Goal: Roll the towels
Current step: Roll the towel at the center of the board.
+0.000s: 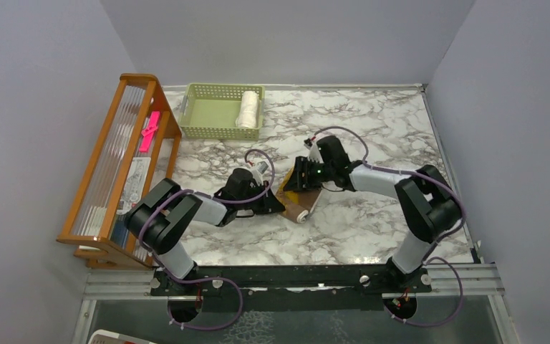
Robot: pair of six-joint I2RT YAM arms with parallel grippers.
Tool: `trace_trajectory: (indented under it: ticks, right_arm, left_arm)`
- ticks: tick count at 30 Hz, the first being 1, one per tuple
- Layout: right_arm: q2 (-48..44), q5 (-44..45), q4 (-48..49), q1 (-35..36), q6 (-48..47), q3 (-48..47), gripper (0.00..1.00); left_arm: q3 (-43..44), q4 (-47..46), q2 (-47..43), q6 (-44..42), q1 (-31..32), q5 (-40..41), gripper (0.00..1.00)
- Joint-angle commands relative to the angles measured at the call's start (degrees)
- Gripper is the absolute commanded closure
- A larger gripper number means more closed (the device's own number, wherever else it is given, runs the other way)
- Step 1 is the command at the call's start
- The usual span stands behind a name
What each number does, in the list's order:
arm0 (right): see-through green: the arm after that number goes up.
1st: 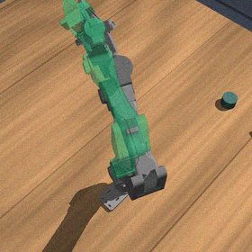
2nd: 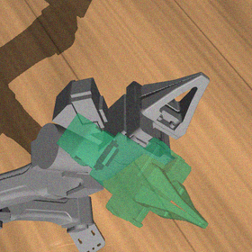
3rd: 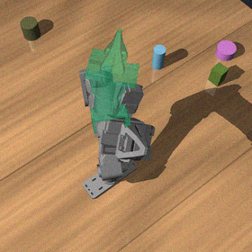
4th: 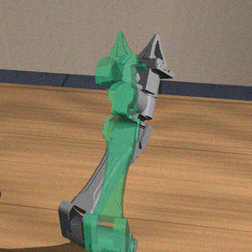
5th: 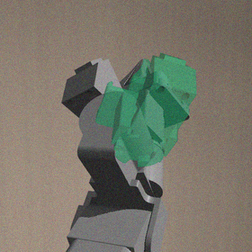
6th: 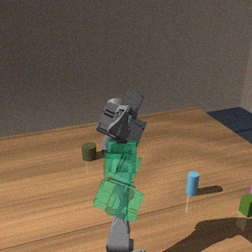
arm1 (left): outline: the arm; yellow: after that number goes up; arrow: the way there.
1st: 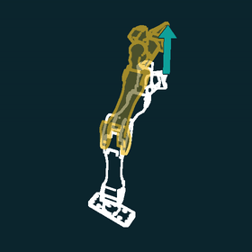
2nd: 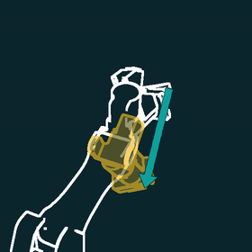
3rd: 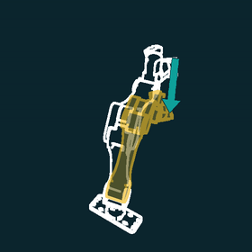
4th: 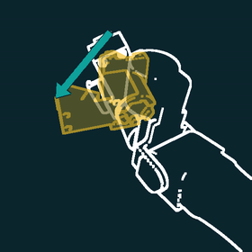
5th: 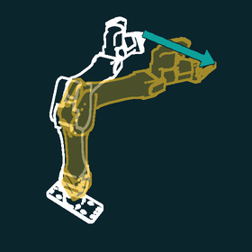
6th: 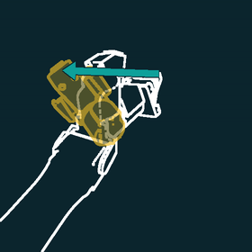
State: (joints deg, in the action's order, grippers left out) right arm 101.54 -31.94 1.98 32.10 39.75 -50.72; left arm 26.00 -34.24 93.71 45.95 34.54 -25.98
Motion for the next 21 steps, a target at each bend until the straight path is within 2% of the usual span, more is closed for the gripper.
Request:
trace_trajectory:
  ticks: [1,5,9,12,15,21]
  right_arm:
    - [-9.76,15.33,-8.99,0.16,-15.63,-2.86,0.48]
    - [-19.02,17.86,-4.77,1.81,-27.96,-0.65,0.47]
    - [-29.71,27.52,4.97,13.74,-50.29,9.02,0.47]
    - [-34.43,23.33,7.33,19.96,-64.09,16.41,0.47]
    - [-35.78,23.12,6.34,22.69,-67.89,19.94,0.48]
    - [-32.76,23.29,3.13,25.24,-73.28,20.32,0.51]
  left_arm:
    - [-0.38,7.17,6.48,-3.58,0.51,5.8,1.0]
    - [0.48,7.21,8.04,-3.68,0.7,5.32,1.0]
    - [1.12,7.26,8.32,-3.55,0.7,4.91,1.0]
    - [1.13,7.28,8.37,-3.37,0.7,4.61,1.0]
    - [1.12,7.55,8.31,-3.49,0.76,4.46,1.0]
    - [1.41,8.06,8.87,-3.73,0.71,4.02,1.0]
